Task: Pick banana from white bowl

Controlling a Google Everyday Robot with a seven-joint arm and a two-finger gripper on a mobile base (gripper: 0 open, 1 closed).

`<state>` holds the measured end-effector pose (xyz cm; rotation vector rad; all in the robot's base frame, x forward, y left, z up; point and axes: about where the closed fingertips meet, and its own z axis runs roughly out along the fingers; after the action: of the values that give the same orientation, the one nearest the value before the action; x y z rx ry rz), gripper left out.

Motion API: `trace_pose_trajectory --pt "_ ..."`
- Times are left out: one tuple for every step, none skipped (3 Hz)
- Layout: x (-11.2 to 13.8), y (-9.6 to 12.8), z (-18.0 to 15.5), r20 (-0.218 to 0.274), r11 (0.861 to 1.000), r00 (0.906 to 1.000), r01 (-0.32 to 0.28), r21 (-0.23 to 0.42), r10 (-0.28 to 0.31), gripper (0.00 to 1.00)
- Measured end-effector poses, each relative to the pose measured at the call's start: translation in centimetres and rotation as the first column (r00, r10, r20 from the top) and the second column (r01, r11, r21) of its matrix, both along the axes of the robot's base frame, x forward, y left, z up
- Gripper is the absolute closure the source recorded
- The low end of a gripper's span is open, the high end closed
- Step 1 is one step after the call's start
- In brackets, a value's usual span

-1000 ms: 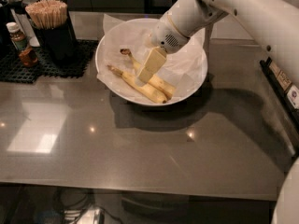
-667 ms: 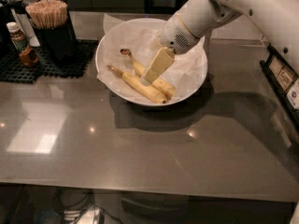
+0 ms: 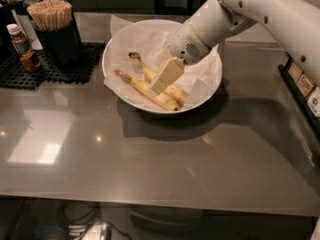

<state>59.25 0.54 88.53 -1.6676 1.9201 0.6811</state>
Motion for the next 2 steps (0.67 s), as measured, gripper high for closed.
trace_pose_trajectory --pt "0.6 1.4 -1.6 -0.016 1.000 0.9997 -0.019 0.000 0.019 0.18" --pt "1.8 1.8 -2.3 -0.011 1.000 0.9999 -0.010 -0.009 0.010 0.17"
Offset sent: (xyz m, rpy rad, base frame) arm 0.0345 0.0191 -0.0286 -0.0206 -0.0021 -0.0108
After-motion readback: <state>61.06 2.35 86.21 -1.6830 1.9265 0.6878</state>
